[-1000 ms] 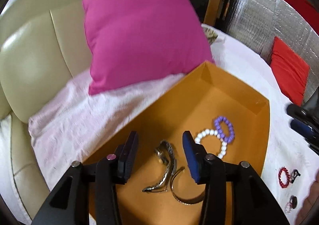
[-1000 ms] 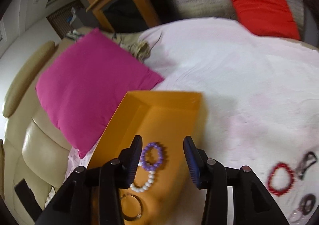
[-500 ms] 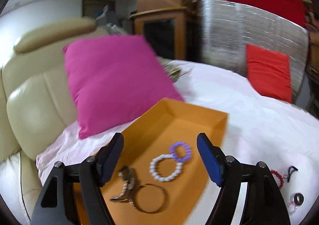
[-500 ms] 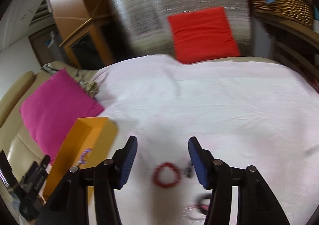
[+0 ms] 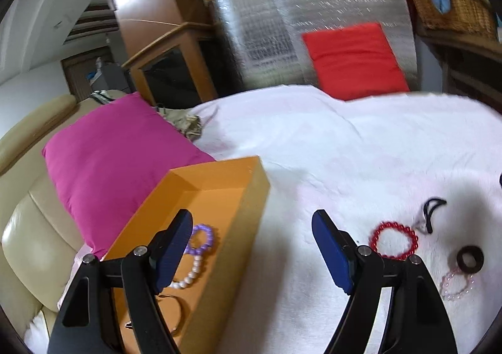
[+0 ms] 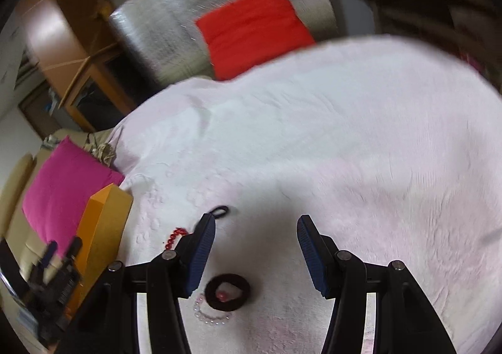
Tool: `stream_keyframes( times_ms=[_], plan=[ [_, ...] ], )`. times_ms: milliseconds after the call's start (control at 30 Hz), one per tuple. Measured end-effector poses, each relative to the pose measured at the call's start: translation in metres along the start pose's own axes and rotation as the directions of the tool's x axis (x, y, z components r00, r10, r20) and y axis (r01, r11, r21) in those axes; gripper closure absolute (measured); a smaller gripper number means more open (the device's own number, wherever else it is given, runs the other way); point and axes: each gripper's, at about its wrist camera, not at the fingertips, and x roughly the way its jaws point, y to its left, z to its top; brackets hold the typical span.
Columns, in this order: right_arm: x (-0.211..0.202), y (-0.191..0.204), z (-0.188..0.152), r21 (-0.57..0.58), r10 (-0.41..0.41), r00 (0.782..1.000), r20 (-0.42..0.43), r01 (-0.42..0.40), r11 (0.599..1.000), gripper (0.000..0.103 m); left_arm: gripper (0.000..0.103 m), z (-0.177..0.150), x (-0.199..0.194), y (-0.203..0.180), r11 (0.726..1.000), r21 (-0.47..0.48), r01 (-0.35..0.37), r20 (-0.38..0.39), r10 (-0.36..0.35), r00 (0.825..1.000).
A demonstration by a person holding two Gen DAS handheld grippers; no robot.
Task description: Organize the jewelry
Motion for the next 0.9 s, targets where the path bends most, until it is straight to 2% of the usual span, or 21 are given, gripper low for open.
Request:
stream_keyframes(
  times_ms=[100,300,500,667,733,767,900],
  plan=[
    [0.006,-0.011,0.005,0.033,0.031,0.999,-0.035,-0.029,0.999,0.044,0.024,-0.002,0.006,-0.017,0.999,0.031,0.021,-0.034,-0.02,0.999],
    [0.031,-0.009,0.005,0.09,0.129,0.984,-0.124,-0.118,0.989,0.044,0.024,-0.005,0.011,-0.039,0.993,0.0,0.114,-0.107,-0.113,0.988],
    [0.063,0.019,0.005,0.125,0.251,0.95,-0.185,-0.231,0.965,0.044,0.024,-0.007,0.02,-0.046,0.996,0.006,0.093,-0.144,-0.091,0.985],
    [0.102,0.036,-0.002,0.184,0.261,0.929,-0.261,-0.217,0.959,0.045,0.024,-0.01,0.021,-0.043,0.996,0.043,0.081,-0.141,-0.075,0.987],
    [0.113,0.036,-0.003,0.219,0.25,0.931,-0.266,-0.194,0.956,0.048,0.024,-0.011,0.02,-0.042,0.995,0.052,0.087,-0.138,-0.079,0.987],
    [0.117,0.036,-0.002,0.228,0.241,0.934,-0.263,-0.183,0.956,0.054,0.024,-0.011,0.02,-0.042,0.994,0.053,0.092,-0.139,-0.083,0.987],
    [0.127,0.036,0.002,0.224,0.2,0.948,-0.248,-0.145,0.964,0.085,0.024,-0.012,0.021,-0.043,0.99,0.047,0.135,-0.15,-0.127,0.98]
  ],
)
